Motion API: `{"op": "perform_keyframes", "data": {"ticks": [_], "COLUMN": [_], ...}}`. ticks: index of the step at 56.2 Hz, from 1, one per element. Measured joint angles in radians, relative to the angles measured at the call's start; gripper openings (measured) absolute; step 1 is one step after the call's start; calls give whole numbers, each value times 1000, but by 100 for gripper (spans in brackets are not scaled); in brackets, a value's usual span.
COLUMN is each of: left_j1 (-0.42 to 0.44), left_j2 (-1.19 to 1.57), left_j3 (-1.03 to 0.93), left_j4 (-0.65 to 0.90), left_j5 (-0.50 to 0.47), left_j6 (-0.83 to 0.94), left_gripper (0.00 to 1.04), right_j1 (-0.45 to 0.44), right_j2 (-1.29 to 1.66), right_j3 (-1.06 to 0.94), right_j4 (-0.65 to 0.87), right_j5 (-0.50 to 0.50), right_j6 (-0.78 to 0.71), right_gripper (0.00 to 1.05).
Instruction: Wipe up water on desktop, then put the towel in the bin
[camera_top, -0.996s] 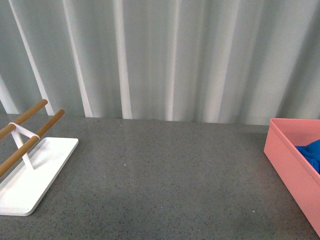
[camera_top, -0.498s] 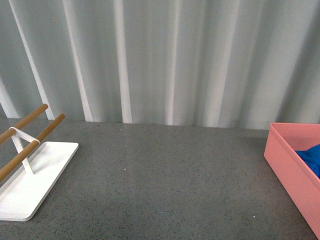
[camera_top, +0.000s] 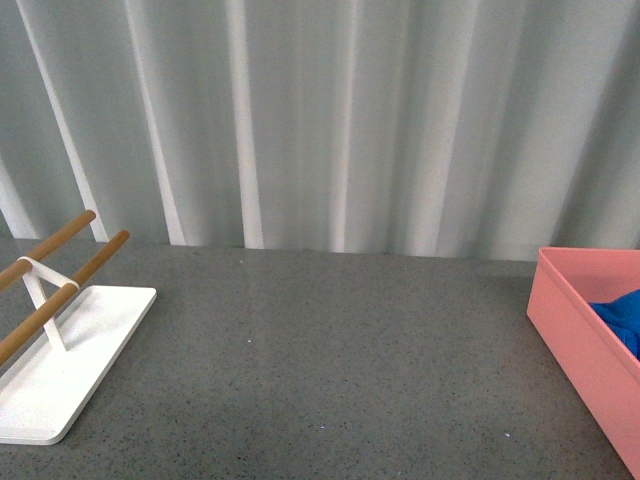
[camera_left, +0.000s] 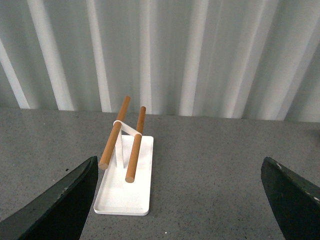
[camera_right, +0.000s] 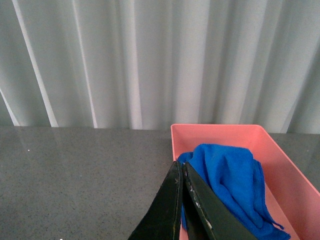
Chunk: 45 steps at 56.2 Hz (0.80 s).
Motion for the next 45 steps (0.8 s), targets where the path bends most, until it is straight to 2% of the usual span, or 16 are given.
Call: {"op": "perform_keyframes", "data": {"ticks": [6, 8, 38, 45], "left_j1": [0, 0, 0, 0], "left_j2": [0, 0, 0, 0], "left_j3": [0, 0, 0, 0], "left_j4": [0, 0, 0, 0], "left_j5": [0, 0, 0, 0], "left_j6": [0, 0, 0, 0], "left_gripper": [98, 98, 98, 98], "right_j1": [0, 0, 0, 0], "right_j2": [0, 0, 0, 0], "right_j3": [0, 0, 0, 0], "right_j4": [-2, -2, -3, -3], "right_j5": [0, 0, 0, 0], "right_j6": [0, 0, 0, 1], "right_gripper": [3, 6, 99, 97]}}
